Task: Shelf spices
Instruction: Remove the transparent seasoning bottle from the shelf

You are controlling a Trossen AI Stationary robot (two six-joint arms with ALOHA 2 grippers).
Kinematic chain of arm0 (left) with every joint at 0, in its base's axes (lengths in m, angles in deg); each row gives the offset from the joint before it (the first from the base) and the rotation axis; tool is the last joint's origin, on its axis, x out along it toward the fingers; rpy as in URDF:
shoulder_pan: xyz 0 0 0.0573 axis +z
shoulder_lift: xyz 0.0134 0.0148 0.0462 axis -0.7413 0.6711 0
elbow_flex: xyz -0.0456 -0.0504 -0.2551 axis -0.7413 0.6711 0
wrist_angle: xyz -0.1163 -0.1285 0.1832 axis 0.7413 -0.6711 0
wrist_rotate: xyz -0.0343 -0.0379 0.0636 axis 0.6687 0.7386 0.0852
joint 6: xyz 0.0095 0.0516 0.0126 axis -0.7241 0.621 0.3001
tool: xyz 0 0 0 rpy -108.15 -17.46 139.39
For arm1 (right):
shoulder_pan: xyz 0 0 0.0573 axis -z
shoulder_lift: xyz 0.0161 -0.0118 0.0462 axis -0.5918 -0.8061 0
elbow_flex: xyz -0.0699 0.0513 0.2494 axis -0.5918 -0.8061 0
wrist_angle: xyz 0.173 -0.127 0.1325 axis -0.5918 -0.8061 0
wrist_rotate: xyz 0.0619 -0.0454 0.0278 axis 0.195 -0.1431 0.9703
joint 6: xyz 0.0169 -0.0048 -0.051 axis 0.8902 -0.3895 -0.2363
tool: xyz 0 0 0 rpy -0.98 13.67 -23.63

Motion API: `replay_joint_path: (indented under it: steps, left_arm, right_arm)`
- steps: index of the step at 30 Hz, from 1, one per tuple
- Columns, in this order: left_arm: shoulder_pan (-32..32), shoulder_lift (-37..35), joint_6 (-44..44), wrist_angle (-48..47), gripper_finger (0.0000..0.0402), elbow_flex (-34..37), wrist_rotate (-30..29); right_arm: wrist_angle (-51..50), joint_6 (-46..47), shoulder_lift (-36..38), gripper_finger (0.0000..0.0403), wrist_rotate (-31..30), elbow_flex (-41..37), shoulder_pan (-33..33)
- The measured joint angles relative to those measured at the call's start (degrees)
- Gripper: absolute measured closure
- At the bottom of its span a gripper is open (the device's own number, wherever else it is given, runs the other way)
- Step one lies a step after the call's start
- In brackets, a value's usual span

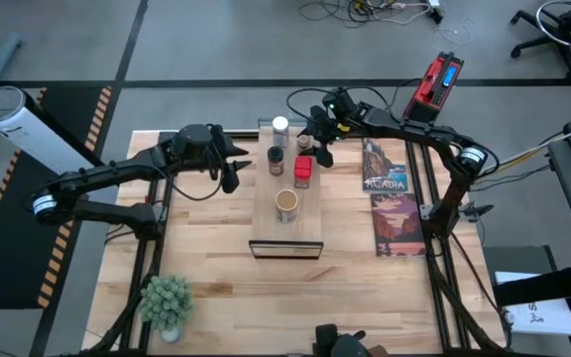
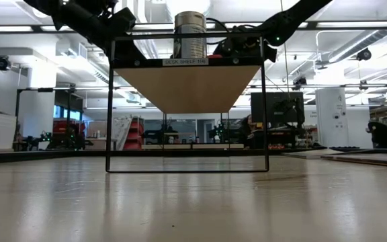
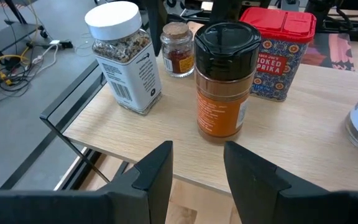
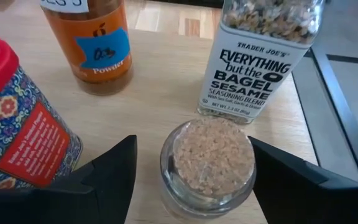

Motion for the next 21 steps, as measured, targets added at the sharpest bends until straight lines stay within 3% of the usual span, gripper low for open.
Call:
replay_joint_path:
  steps: [13, 21]
  left_arm:
    - [0.0, 0.0, 0.0, -0.2, 0.0269, 0.0, 0.0]
    - [0.0, 0.0, 0.0, -0.3, 0.0269, 0.0, 0.0]
  right_arm:
    - [-0.1, 0.0, -0.9, 0.023, -1.9, 0.0, 0.0]
    - [0.0, 0.2, -0.8, 0.0224, -2.8, 0.0, 0.0]
